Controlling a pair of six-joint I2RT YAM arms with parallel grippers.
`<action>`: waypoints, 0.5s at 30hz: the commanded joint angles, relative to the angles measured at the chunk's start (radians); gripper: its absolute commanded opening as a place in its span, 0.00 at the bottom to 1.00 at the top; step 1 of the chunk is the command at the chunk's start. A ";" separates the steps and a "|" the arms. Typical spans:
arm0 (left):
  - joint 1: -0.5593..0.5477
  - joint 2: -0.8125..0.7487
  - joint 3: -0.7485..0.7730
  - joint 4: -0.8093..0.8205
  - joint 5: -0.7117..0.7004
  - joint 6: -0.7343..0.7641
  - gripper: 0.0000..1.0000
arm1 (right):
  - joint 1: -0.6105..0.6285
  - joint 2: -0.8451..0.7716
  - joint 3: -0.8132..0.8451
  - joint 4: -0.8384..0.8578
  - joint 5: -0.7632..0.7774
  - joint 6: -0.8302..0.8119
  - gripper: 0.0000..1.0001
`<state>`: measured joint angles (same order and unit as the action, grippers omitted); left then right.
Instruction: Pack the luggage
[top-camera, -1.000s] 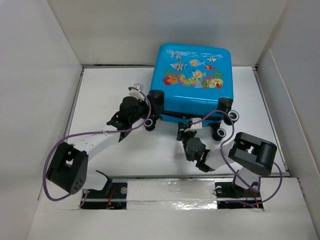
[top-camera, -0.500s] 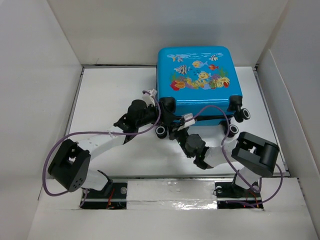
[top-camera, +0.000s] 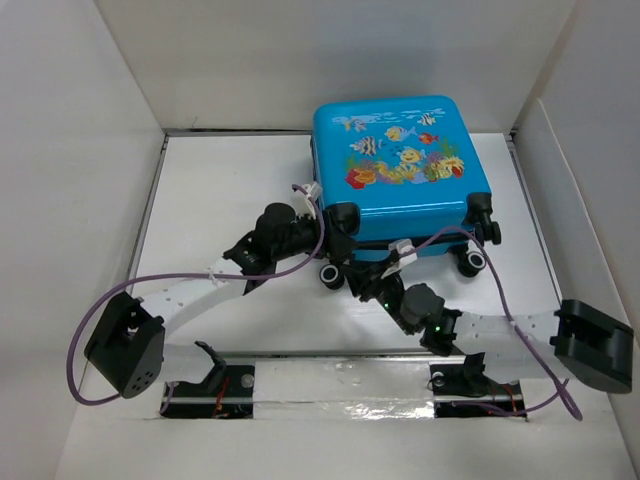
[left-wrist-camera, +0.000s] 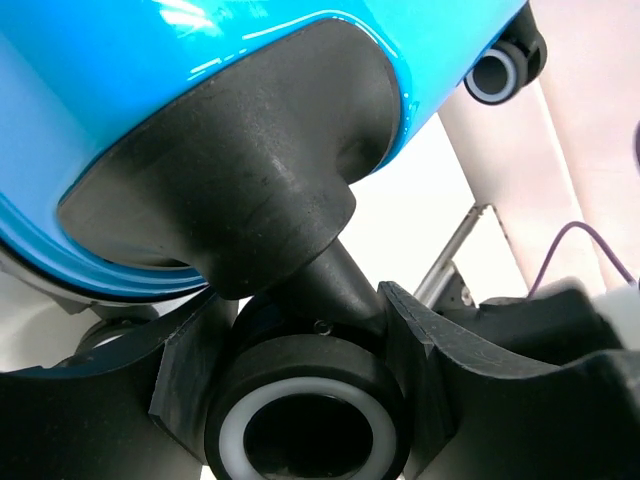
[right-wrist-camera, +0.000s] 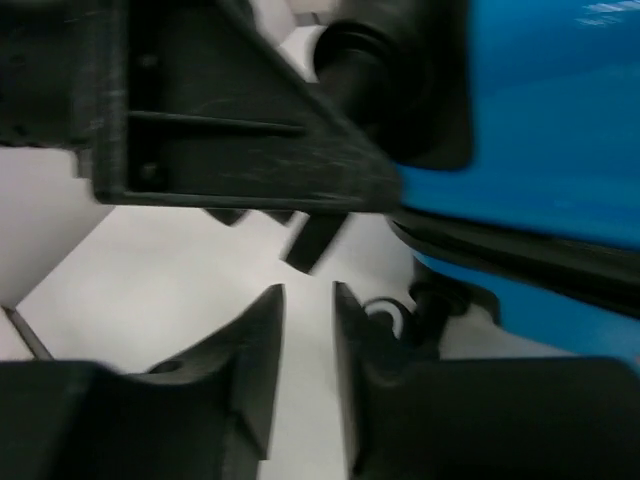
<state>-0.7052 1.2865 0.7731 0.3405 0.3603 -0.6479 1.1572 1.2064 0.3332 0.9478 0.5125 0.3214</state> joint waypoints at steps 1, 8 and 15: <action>-0.002 -0.105 0.049 0.150 0.025 0.011 0.00 | -0.027 -0.091 -0.025 -0.340 0.176 0.054 0.37; -0.002 -0.076 0.023 0.253 0.089 -0.035 0.00 | -0.178 -0.274 -0.123 -0.547 0.173 0.129 0.43; -0.002 -0.079 0.012 0.282 0.120 -0.058 0.00 | -0.293 -0.403 -0.146 -0.572 0.121 0.114 0.59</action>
<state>-0.7044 1.2808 0.7601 0.3641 0.3668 -0.6449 0.9035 0.8295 0.1932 0.4015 0.6479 0.4389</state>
